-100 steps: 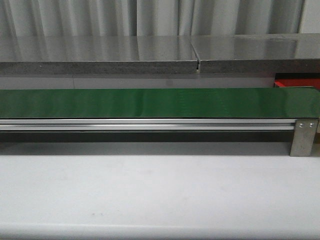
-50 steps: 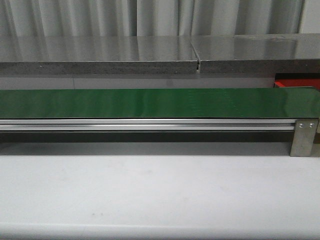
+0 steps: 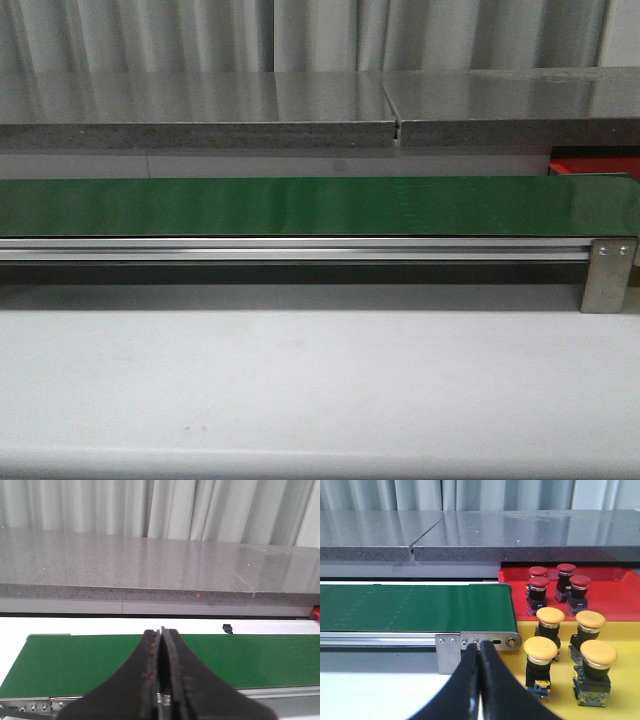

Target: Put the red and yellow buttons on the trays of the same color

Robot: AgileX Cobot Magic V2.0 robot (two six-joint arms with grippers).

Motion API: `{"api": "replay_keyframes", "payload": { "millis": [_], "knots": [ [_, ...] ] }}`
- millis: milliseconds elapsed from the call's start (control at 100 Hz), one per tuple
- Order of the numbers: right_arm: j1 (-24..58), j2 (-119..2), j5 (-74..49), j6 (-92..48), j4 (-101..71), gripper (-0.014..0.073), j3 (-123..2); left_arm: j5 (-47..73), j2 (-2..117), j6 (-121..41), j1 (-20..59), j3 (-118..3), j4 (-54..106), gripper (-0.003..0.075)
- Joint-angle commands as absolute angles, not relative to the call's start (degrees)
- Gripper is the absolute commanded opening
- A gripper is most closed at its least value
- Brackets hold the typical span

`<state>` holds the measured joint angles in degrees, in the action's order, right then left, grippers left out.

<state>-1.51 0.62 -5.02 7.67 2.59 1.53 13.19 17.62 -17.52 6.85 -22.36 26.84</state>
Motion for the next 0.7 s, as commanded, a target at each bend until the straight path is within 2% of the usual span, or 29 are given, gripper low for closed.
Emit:
{"api": "replay_keyframes", "payload": {
  "millis": [0,690],
  "knots": [
    [-1.7,1.5,0.0,7.8,3.3,-0.0118,0.2,9.1,18.2,-17.2,7.2,-23.9,27.6,-0.002],
    [-1.7,1.5,0.0,7.8,3.3,-0.0118,0.2,8.8,18.2,-17.2,7.2,-21.3,27.4,-0.002]
  ]
}}
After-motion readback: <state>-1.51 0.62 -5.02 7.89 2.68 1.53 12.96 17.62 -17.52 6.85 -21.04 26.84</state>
